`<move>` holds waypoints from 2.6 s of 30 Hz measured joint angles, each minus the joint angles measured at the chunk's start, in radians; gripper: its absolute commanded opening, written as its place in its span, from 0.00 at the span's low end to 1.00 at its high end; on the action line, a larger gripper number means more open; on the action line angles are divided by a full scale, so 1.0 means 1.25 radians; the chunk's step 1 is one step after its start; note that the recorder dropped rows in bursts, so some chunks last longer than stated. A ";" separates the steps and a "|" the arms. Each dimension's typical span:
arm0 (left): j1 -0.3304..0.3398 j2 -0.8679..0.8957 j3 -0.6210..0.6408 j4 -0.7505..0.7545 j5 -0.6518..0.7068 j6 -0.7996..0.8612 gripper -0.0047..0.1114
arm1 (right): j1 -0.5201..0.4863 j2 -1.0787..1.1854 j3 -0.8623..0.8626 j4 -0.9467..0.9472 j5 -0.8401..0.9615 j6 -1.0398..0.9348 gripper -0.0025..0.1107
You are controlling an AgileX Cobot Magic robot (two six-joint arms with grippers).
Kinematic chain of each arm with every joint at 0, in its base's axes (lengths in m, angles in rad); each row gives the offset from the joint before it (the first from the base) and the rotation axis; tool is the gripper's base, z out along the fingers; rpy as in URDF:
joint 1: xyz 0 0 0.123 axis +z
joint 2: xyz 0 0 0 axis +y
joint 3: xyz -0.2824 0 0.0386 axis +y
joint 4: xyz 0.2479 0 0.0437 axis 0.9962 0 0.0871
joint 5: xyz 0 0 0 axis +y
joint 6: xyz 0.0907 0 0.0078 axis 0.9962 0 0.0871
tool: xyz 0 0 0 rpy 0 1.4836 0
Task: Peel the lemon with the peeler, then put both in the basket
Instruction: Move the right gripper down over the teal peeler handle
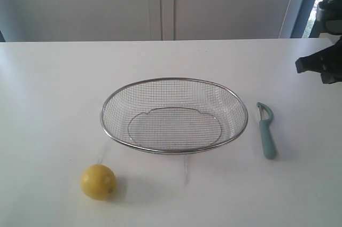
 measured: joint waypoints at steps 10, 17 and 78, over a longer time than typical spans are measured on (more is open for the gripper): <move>0.000 0.000 0.000 0.000 0.000 0.000 0.04 | 0.011 0.064 0.000 0.100 -0.005 -0.009 0.22; 0.000 0.000 0.000 0.000 0.000 0.000 0.04 | 0.018 0.126 0.000 0.194 0.015 -0.017 0.45; 0.000 0.000 0.000 0.000 0.000 0.000 0.04 | 0.114 0.278 0.000 0.199 -0.008 0.012 0.45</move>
